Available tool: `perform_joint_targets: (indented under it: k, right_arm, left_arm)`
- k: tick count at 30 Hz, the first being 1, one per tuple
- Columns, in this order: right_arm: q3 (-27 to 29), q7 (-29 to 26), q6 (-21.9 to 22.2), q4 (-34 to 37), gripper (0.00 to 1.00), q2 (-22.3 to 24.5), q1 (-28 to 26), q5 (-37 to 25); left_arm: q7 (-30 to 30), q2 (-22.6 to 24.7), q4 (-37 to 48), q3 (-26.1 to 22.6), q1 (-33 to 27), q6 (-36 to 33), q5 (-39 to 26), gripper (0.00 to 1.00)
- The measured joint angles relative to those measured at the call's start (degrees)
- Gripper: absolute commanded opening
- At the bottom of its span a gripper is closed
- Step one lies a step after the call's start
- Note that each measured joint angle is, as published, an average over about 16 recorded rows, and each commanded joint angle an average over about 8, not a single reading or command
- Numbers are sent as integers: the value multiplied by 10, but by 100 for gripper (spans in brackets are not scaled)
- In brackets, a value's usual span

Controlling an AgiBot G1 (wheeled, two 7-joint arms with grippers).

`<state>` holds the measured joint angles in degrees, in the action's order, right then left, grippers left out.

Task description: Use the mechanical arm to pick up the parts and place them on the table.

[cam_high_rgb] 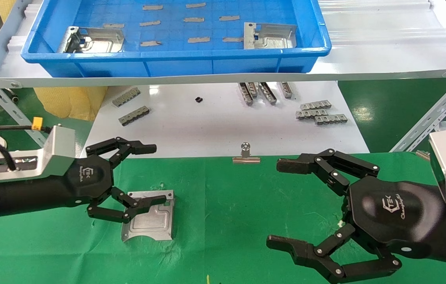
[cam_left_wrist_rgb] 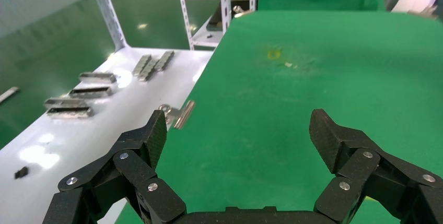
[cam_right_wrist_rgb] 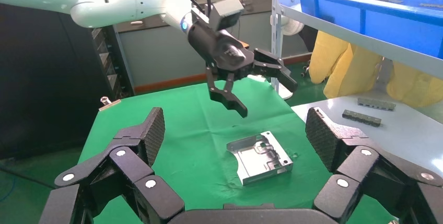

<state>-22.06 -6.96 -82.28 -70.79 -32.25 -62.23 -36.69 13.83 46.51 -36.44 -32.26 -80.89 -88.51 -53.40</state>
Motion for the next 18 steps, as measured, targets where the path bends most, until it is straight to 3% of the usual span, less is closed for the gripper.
perform_joint_targets:
  k: [18]
  right_arm:
    - [0,0,0,0,100,0,0,0]
  left_arm:
    - [-143,-67,-216,94,112,16,67,100]
